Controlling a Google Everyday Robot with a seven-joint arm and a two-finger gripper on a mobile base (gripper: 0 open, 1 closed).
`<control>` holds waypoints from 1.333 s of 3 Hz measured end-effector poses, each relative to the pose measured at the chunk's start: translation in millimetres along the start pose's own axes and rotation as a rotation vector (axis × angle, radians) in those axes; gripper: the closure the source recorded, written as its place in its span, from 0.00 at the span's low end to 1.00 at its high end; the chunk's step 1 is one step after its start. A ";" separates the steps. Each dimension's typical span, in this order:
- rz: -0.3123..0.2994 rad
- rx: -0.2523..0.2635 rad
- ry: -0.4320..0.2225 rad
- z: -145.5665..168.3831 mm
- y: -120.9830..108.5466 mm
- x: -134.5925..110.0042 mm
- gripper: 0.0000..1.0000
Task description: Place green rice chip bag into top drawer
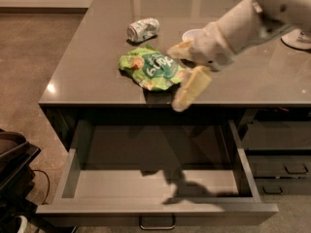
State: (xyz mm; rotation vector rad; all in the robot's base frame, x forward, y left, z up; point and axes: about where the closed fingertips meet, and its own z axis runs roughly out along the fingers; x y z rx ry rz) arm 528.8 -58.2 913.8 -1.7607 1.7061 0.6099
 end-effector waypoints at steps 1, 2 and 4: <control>-0.077 -0.038 -0.119 40.2 -19.1 -42.1 0.00; -0.185 -0.007 -0.135 65.6 -32.8 -78.7 0.00; -0.153 0.029 -0.078 52.3 -34.5 -57.5 0.00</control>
Offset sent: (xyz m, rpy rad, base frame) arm 0.0526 0.1495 0.0266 0.1070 -0.2741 0.2034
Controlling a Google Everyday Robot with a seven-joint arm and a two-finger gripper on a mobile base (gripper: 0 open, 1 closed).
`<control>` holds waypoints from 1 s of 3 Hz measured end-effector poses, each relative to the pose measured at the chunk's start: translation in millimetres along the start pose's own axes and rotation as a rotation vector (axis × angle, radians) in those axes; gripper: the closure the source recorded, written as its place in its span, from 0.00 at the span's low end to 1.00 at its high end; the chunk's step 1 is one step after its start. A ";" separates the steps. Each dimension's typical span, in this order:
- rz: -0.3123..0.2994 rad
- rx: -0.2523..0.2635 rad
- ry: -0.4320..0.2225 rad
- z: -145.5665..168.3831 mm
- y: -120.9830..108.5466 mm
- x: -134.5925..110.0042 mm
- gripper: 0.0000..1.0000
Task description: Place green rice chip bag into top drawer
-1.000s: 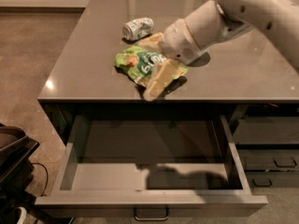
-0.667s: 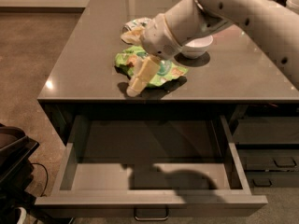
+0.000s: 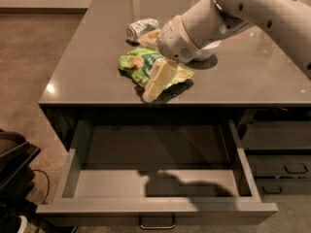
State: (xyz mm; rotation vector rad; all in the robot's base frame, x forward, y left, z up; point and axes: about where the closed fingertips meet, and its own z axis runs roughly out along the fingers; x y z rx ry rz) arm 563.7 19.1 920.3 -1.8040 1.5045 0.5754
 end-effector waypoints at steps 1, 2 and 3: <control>0.002 0.022 0.060 -21.4 -6.7 23.2 0.00; -0.011 0.038 0.090 -36.2 -18.5 41.6 0.00; -0.024 0.064 0.051 -34.0 -33.3 57.7 0.00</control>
Offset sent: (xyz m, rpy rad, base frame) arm 0.0419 -0.0856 -0.0008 -0.1112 -0.0718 -0.0639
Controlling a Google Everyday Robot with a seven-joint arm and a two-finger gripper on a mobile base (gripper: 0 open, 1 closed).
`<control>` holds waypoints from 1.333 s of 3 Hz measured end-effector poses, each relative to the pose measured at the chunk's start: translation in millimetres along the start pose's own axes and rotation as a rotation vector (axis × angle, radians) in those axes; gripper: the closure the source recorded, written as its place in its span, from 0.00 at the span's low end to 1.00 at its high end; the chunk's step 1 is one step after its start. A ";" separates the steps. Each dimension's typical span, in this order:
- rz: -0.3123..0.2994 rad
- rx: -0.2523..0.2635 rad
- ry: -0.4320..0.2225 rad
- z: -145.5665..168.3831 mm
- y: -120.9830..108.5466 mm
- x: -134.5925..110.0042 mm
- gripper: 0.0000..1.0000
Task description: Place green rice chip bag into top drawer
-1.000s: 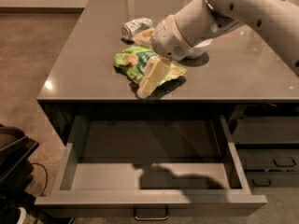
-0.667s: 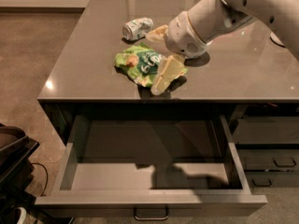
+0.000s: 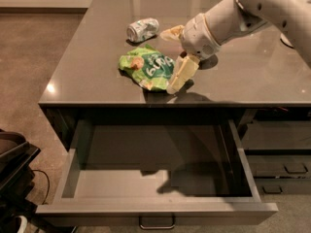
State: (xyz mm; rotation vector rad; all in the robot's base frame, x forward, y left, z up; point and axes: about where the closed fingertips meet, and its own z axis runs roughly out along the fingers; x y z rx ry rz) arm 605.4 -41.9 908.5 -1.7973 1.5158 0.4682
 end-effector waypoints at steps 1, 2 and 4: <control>0.003 0.020 -0.084 22.4 -12.1 14.4 0.00; 0.020 0.029 -0.168 52.2 -19.1 22.8 0.00; 0.022 0.028 -0.173 55.2 -19.7 23.8 0.19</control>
Offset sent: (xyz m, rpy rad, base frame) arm 0.0509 0.0363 -0.0709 0.2776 0.0083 0.0143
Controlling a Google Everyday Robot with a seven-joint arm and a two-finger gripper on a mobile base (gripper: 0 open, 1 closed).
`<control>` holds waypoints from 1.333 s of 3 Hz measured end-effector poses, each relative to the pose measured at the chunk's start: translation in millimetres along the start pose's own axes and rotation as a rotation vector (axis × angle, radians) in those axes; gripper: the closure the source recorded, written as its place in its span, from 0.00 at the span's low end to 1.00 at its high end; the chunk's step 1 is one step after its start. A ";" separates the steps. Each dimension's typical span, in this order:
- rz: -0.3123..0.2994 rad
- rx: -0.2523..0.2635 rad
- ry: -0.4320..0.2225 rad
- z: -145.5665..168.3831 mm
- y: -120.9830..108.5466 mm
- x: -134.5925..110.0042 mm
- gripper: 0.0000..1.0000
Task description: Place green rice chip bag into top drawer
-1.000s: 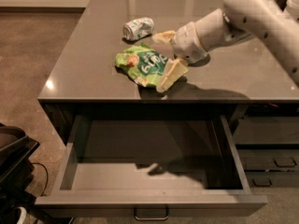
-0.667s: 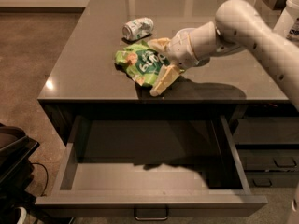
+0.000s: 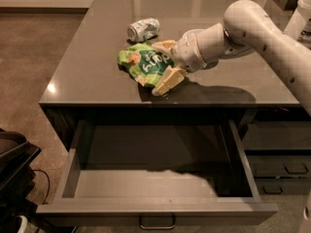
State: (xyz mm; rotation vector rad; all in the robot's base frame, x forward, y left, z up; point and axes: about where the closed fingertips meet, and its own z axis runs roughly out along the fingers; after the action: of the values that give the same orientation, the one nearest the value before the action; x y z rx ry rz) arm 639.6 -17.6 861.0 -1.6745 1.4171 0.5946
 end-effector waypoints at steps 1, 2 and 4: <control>0.000 0.000 0.000 0.0 0.0 0.0 0.41; 0.000 0.000 0.000 0.0 0.0 0.0 0.65; 0.000 0.000 0.000 0.1 0.0 0.0 1.00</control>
Offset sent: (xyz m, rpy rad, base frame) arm 0.0000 0.0000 0.0000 0.0000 0.0000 0.0000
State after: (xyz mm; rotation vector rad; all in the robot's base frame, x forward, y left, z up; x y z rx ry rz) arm 639.5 -17.5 861.0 -1.6746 1.4171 0.5948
